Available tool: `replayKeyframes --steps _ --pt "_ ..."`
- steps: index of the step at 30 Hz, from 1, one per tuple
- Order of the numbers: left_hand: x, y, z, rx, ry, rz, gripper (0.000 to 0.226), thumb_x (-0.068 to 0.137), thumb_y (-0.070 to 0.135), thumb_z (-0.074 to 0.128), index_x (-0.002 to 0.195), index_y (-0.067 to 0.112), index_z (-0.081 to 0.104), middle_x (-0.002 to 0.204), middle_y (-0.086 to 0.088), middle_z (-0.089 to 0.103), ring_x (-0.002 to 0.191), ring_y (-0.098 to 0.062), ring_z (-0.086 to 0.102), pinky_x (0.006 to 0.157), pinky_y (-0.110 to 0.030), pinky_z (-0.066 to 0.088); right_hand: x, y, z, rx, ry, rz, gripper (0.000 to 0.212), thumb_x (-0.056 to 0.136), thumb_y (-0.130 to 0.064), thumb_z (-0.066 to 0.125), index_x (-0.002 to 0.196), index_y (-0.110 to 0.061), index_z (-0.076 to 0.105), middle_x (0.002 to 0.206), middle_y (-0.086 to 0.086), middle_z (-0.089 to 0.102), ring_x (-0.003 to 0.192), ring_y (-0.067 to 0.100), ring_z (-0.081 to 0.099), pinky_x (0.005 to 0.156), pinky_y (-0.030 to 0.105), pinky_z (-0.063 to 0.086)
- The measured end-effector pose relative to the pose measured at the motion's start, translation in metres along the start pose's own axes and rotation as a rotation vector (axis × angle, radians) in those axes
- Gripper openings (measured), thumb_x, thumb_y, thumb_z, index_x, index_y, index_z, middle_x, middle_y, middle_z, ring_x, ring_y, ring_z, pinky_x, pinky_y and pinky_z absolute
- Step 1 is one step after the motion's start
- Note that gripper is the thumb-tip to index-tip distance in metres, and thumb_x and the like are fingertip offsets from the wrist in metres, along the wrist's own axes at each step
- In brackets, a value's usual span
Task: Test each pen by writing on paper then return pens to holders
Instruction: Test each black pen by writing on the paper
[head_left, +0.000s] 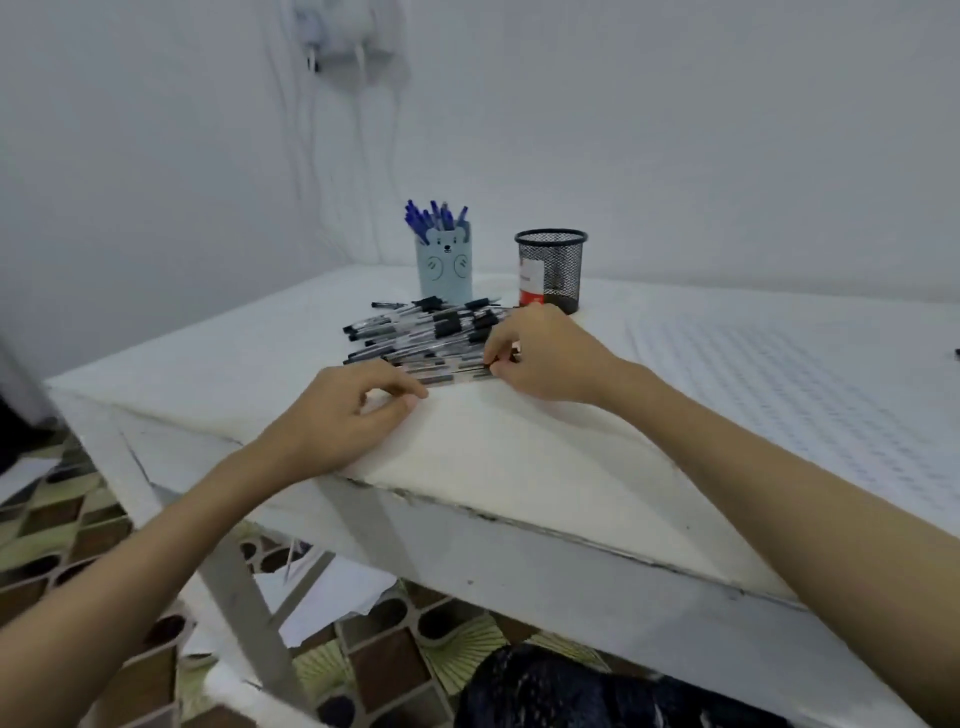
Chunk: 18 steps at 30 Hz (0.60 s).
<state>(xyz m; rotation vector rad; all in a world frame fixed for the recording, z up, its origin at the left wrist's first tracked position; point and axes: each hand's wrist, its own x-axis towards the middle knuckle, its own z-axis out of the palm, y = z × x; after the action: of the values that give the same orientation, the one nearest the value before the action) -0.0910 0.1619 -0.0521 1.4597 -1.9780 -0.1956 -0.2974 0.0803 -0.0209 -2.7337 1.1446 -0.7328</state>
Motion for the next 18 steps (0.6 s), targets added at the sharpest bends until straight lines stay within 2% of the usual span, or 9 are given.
replayKeyframes --steps 2,4,6,9,13,18 --pt "-0.005 -0.009 -0.001 0.006 0.014 -0.005 0.016 0.090 0.012 0.059 0.096 0.022 0.070 0.106 0.007 0.065 0.097 0.005 0.055 0.081 -0.004 0.035 0.007 -0.006 0.014 -0.086 -0.016 -0.009 0.020 0.084 -0.008 0.058 0.101 -0.012 0.068 0.099 0.003 0.058 0.097 0.018 0.053 0.085 0.036 0.048" --pt "-0.010 -0.013 -0.002 -0.008 0.013 -0.009 0.017 0.091 0.011 0.058 0.099 0.020 0.069 0.108 0.006 0.064 0.102 -0.003 0.056 0.089 -0.009 0.037 0.013 -0.009 0.021 -0.124 -0.017 0.003 0.018 0.086 -0.011 0.058 0.103 -0.013 0.064 0.098 0.000 0.049 0.101 0.018 0.048 0.087 0.035 0.045" --pt "-0.011 -0.015 -0.001 -0.016 0.009 -0.010 0.017 0.092 0.013 0.056 0.101 0.020 0.068 0.108 0.008 0.062 0.102 0.000 0.055 0.087 -0.004 0.035 0.016 -0.009 0.022 -0.128 -0.006 0.014 0.016 0.087 -0.012 0.058 0.102 -0.014 0.063 0.097 -0.002 0.046 0.101 0.015 0.044 0.086 0.032 0.043" --pt "-0.010 -0.017 0.000 -0.031 0.012 -0.008 0.016 0.092 0.016 0.056 0.100 0.023 0.067 0.107 0.010 0.061 0.102 0.005 0.052 0.083 0.001 0.032 0.021 -0.010 0.024 -0.113 -0.015 0.030 0.010 0.085 -0.009 0.061 0.093 -0.015 0.060 0.096 -0.002 0.047 0.094 0.011 0.040 0.080 0.028 0.041" --pt "-0.009 -0.018 -0.001 -0.025 -0.001 -0.014 0.016 0.092 0.018 0.056 0.101 0.023 0.067 0.107 0.011 0.061 0.101 0.006 0.052 0.083 0.001 0.032 0.030 -0.014 0.020 -0.031 -0.086 0.098 0.020 0.079 0.001 0.063 0.081 -0.015 0.050 0.080 -0.003 0.051 0.083 0.018 0.049 0.069 0.026 0.043" --pt "-0.006 -0.016 -0.002 0.004 -0.006 0.003 0.015 0.091 0.017 0.057 0.100 0.021 0.068 0.105 0.010 0.061 0.096 0.009 0.052 0.077 0.002 0.031 0.032 -0.014 0.002 0.010 -0.140 0.129 0.015 0.080 0.004 0.060 0.079 -0.011 0.061 0.065 -0.007 0.049 0.067 0.014 0.050 0.058 0.016 0.043"
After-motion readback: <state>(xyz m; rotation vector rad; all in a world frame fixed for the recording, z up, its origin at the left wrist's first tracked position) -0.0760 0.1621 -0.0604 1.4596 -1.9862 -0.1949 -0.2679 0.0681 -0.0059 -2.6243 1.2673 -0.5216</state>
